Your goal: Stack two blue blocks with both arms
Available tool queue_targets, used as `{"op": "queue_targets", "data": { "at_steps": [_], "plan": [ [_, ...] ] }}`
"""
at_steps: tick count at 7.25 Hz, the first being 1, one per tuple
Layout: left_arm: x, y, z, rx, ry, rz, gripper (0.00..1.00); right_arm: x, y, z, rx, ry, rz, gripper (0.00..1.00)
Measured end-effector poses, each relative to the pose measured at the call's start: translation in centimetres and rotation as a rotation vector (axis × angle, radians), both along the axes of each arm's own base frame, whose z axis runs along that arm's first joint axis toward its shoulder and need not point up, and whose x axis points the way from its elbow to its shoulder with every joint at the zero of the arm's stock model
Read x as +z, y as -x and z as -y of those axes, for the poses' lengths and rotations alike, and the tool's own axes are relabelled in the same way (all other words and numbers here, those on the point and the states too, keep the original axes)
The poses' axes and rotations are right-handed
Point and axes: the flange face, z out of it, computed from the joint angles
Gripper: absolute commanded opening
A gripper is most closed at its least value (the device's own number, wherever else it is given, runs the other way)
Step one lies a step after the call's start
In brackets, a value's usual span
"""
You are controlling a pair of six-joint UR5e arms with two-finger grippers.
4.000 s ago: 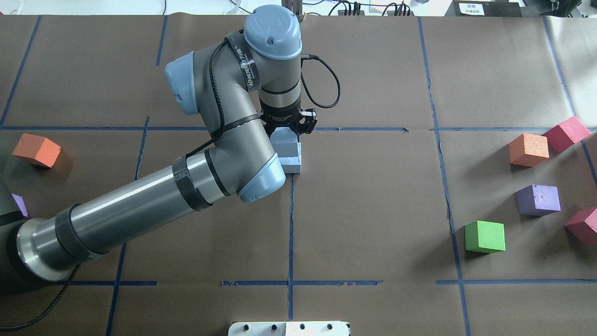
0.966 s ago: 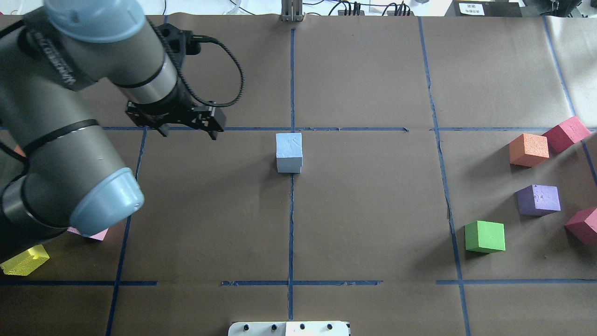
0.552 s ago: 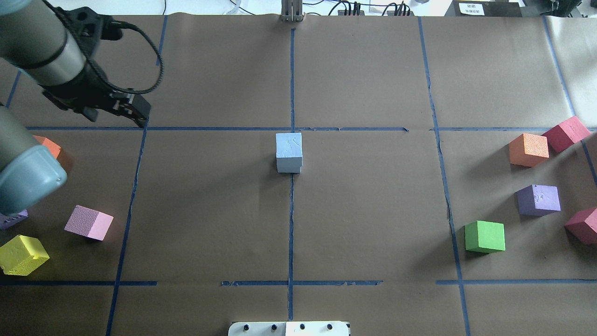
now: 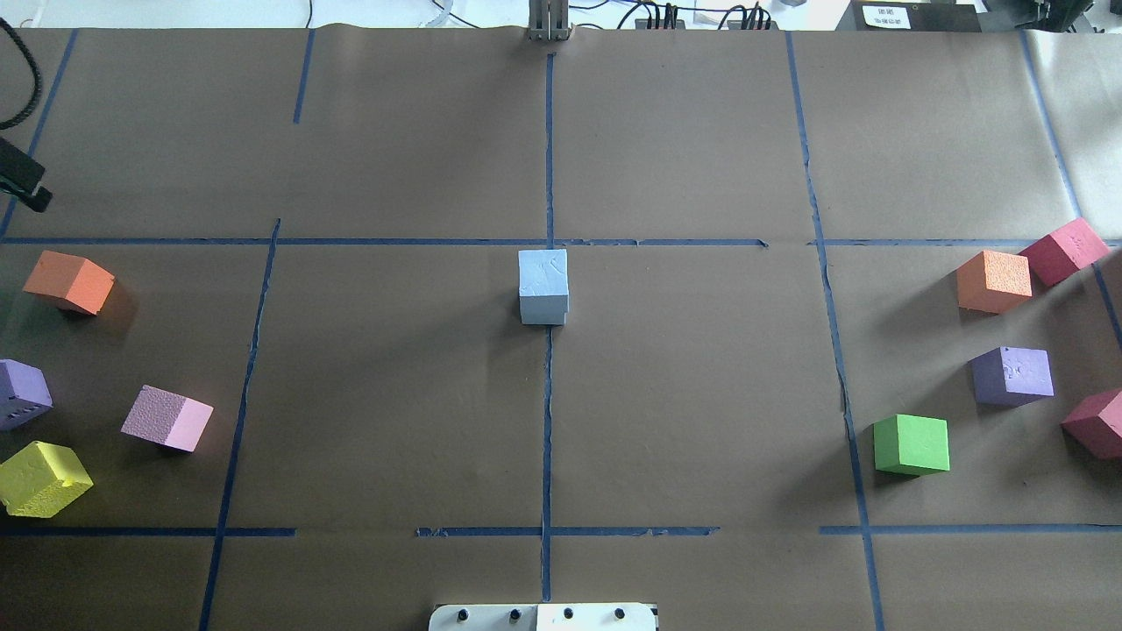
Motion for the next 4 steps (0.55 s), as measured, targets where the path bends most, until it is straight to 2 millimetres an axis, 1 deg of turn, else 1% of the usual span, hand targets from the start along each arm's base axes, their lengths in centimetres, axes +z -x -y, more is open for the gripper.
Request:
{"op": "queue_targets", "data": {
  "at_steps": [1, 2, 3, 4],
  "plan": [
    [4.0, 3.7, -0.1, -0.004, 0.022, -0.012, 1.0, 0.7, 0.0, 0.0, 0.002, -0.009, 0.0, 1.0],
    [8.3, 6.4, -0.6, -0.011, 0.035, -0.021, 1.0, 0.9, 0.0, 0.1, 0.003, -0.014, 0.001, 1.0],
    [13.6, 8.3, -1.8, -0.022, 0.031, -0.026, 1.0, 0.9, 0.0, 0.1, 0.004, -0.017, 0.002, 1.0],
    [18.4, 9.3, -3.2, -0.033, 0.024, -0.028, 1.0, 0.8, 0.0, 0.1, 0.005, -0.02, 0.003, 1.0]
  ]
}}
